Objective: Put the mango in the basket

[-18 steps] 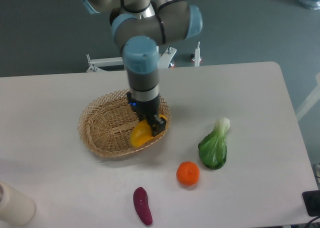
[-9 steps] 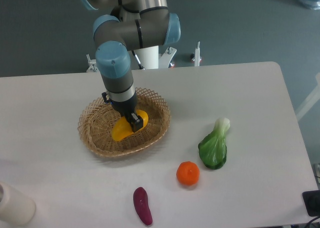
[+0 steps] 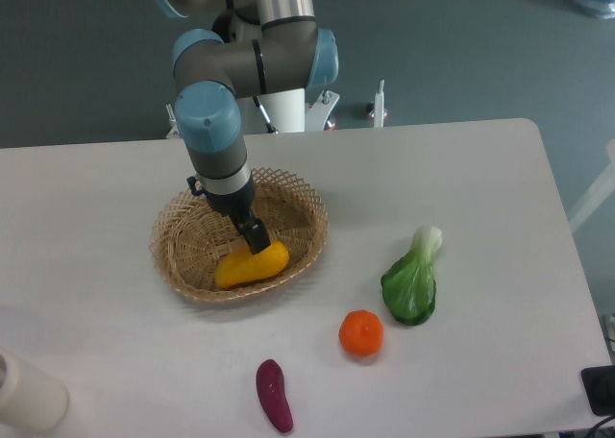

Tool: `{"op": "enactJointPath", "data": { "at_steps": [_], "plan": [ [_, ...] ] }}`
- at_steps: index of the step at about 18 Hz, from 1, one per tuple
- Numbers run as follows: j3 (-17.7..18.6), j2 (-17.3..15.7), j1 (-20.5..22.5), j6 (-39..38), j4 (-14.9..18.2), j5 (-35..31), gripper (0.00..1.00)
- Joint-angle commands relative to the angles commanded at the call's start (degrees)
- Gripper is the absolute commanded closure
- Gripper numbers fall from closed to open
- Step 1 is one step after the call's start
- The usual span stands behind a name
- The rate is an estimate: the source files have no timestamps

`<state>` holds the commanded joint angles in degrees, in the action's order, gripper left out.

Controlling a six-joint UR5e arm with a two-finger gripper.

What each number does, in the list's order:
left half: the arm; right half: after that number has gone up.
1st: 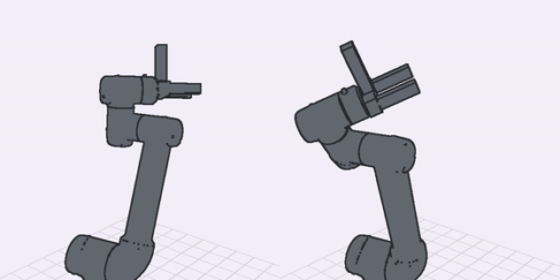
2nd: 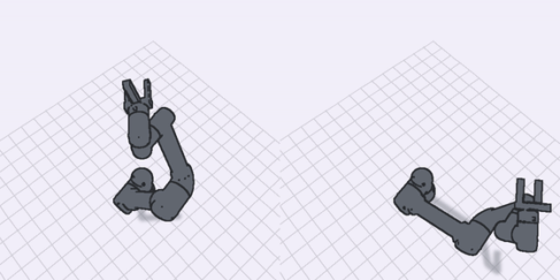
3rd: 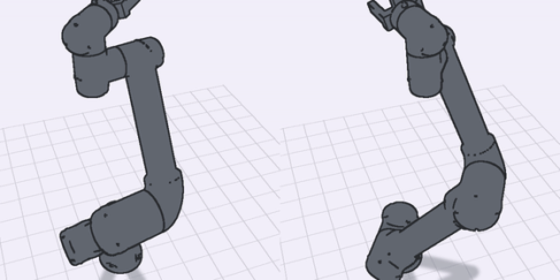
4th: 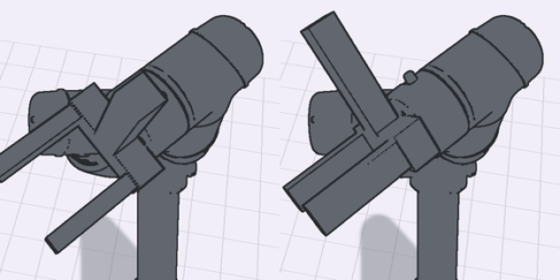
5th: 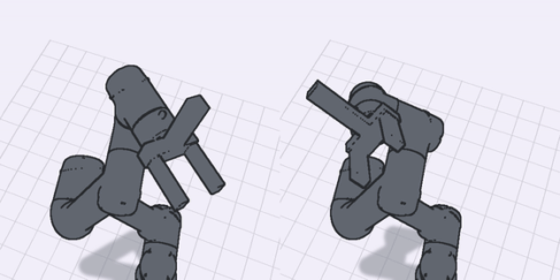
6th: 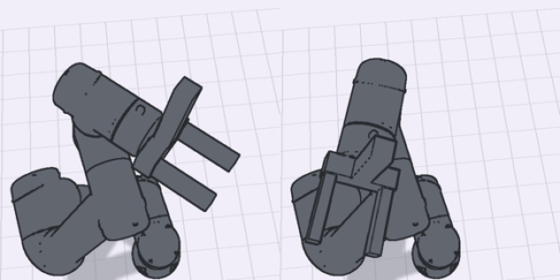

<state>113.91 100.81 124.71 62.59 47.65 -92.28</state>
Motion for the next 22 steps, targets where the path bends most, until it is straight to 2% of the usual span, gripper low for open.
{"op": "enactJointPath", "data": {
  "at_steps": [2,8,13,17,21,22],
  "plan": [
    [-0.35,0.00,0.70,-0.54,-0.98,-0.35,0.00],
    [-4.39,-0.09,10.09,-0.46,-0.02,0.52,0.00],
    [-7.99,0.87,16.25,0.07,-0.54,2.36,0.00],
    [-10.19,2.46,21.70,5.15,-0.37,6.32,0.00],
    [-13.00,4.65,23.38,7.81,0.33,7.03,0.00],
    [-13.96,5.44,23.73,7.81,1.38,7.03,0.00]
  ]
}}
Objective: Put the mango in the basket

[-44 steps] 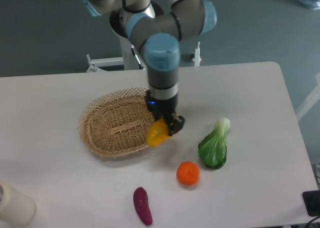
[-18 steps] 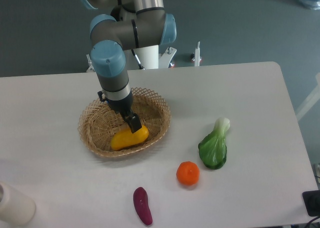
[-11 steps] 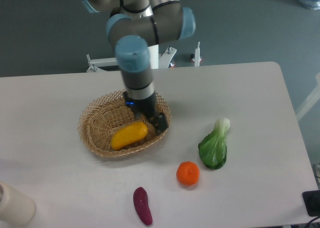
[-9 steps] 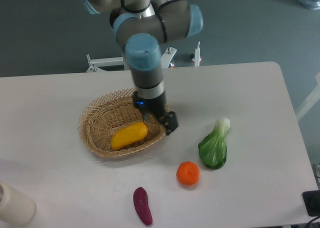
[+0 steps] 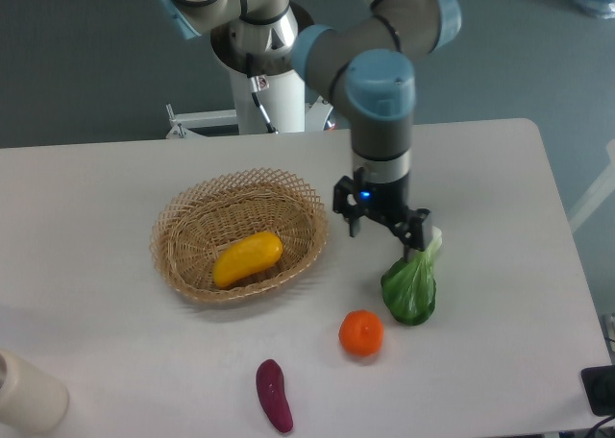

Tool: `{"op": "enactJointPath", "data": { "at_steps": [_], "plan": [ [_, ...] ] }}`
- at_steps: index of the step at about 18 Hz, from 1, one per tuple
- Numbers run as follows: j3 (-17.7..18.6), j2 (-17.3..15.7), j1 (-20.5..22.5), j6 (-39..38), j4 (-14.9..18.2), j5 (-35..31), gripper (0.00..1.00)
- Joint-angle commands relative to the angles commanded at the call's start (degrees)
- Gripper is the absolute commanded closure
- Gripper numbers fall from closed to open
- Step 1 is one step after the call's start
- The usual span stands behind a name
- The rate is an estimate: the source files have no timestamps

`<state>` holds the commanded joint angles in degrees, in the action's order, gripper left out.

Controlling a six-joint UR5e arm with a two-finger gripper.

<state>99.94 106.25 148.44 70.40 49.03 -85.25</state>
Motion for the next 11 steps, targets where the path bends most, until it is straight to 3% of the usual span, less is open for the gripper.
{"op": "enactJointPath", "data": {
  "at_steps": [2,4,11],
  "plan": [
    [-2.28,0.62,1.49,1.57,3.77,0.00,0.00],
    [-4.05,1.67,2.81,8.23,7.12,0.00,0.00],
    [-3.53,1.85,8.70,24.68,7.57,-0.61,0.00]
  ]
}}
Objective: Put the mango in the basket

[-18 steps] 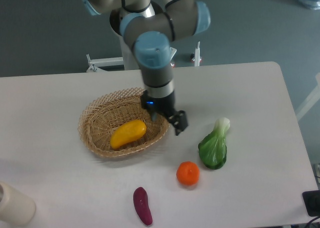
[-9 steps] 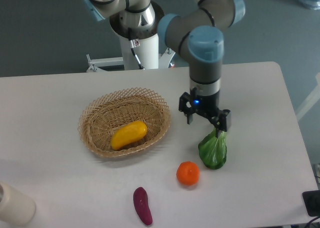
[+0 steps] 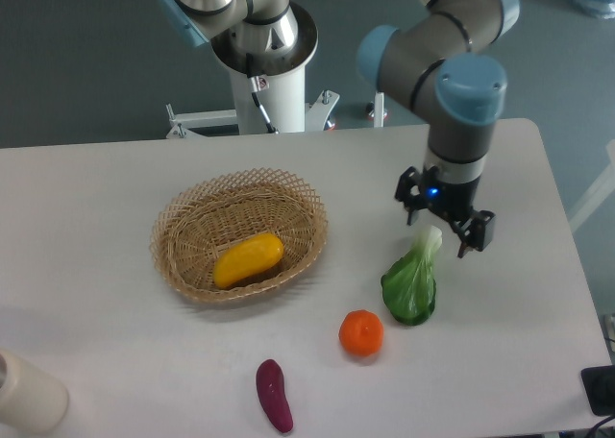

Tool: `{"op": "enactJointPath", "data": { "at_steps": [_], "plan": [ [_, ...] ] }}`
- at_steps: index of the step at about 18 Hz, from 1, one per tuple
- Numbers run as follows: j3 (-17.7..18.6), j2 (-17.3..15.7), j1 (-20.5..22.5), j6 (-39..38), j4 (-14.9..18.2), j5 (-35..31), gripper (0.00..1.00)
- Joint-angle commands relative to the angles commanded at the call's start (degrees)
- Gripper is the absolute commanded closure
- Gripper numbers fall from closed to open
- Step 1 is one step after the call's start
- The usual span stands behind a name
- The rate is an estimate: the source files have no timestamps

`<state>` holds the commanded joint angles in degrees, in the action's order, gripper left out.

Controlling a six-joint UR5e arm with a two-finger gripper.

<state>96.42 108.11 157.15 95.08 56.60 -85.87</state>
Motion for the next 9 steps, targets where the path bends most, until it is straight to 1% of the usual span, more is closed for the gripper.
{"op": "enactJointPath", "data": {
  "at_steps": [4,7,9],
  "plan": [
    [0.26,-0.17,-0.17,0.45,-0.53,-0.53,0.00],
    [1.75,-0.26,-0.44,0.28,-1.14,-1.41,0.00],
    [1.76,-0.26,-0.52,0.10,-1.23,-1.32,0.00]
  ]
}}
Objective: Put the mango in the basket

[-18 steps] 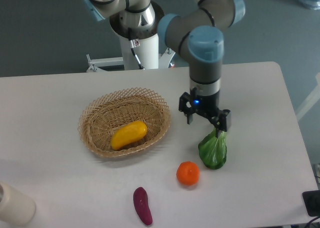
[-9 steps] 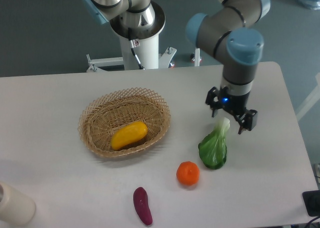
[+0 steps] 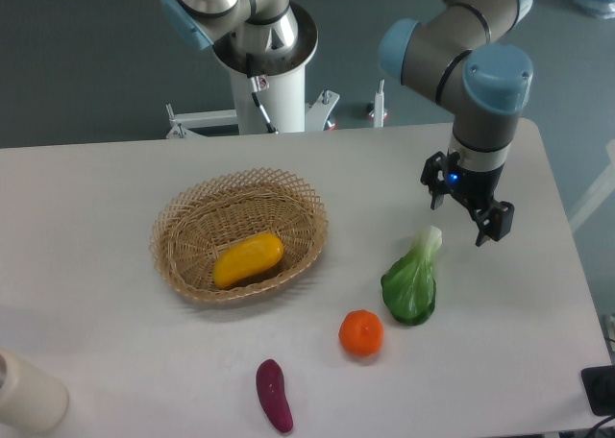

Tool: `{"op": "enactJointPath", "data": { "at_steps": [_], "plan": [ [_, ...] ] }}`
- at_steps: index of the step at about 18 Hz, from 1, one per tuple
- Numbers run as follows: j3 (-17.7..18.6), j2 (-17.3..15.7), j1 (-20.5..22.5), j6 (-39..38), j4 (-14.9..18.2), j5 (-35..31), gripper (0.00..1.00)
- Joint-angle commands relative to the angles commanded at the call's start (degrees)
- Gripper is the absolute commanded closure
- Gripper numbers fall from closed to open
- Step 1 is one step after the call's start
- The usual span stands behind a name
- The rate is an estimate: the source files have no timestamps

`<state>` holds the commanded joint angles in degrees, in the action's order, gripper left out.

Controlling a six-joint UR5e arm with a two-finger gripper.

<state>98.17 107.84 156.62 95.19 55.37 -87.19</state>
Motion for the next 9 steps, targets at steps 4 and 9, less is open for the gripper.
{"op": "enactJointPath", "data": {
  "at_steps": [4,9],
  "plan": [
    [0.00,0.09,0.00,-0.35,0.00,0.00,0.00],
    [0.09,0.09,0.00,-0.70,0.00,0.09,0.00]
  ]
}}
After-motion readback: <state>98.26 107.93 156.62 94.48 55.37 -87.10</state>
